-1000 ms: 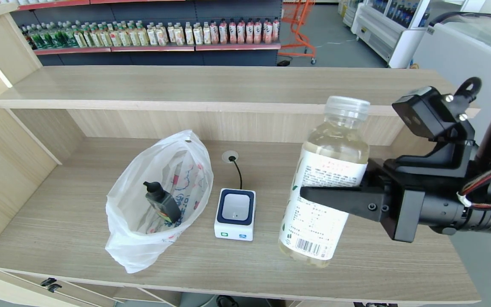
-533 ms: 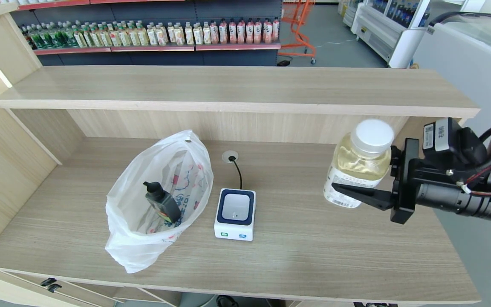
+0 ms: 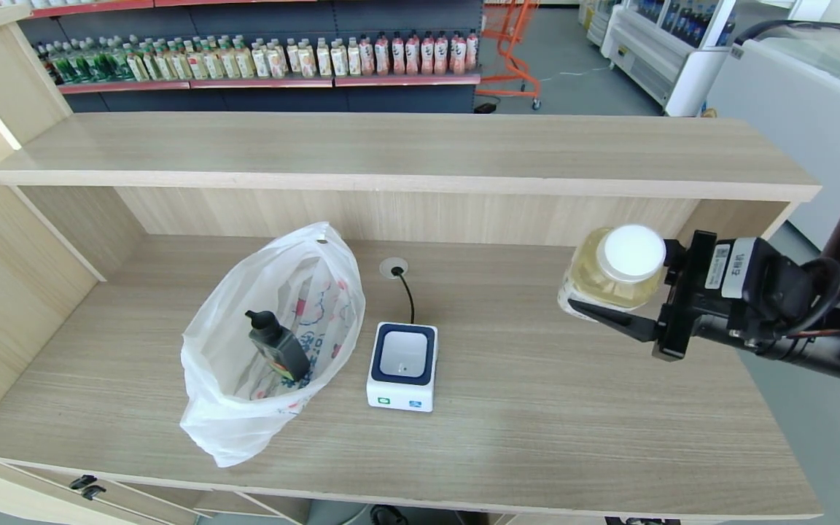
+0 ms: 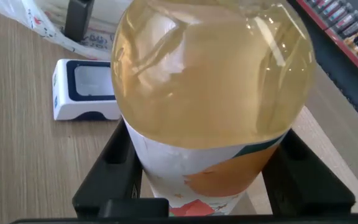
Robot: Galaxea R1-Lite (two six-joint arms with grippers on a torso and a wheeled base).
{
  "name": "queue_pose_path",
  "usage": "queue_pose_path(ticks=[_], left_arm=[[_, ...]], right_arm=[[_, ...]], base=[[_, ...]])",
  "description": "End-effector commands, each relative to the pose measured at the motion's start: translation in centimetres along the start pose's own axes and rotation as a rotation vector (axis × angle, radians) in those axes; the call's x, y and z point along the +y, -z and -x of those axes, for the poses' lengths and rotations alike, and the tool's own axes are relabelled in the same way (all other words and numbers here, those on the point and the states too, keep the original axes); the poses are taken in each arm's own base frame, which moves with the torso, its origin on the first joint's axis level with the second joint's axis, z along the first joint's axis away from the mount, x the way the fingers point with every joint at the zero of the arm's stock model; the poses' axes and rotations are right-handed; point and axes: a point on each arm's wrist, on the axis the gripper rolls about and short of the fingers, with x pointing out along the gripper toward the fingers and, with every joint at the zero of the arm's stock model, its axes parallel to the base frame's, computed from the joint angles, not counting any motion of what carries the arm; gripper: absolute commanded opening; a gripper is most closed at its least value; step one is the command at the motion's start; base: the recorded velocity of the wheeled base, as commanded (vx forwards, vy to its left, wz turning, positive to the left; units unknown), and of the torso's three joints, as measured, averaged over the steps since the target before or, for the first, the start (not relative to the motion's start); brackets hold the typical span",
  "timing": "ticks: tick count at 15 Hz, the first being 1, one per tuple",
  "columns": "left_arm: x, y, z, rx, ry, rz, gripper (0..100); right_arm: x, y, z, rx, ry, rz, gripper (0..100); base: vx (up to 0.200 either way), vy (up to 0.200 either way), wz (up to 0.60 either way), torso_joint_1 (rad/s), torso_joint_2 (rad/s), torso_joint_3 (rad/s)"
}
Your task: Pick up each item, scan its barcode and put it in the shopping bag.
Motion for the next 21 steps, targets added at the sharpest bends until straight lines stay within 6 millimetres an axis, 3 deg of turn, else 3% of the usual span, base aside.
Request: queue_pose_path(ticks=[1,13,21], left_arm=[[0.0,0.0,0.0,0.001,-0.001,0.0,100],[0.0,0.0,0.0,0.001,-0.001,0.0,100],[0.0,0.0,0.0,0.001,-0.001,0.0,100]], right_arm=[[0.6,1.0,-0.4,0.018,-0.021,-0.023,0],[1.6,1.3,-0.2,0.028,-0.048,0.004,0],[1.5,1.3,-0.3,-0.019,-0.082,-0.017,0]], base=[[0.0,0.0,0.0,0.0,0.0,0.0],[0.0,0.0,0.0,0.0,0.0,0.0],[0.0,0.2,0.0,0.001,0.0,0.003]])
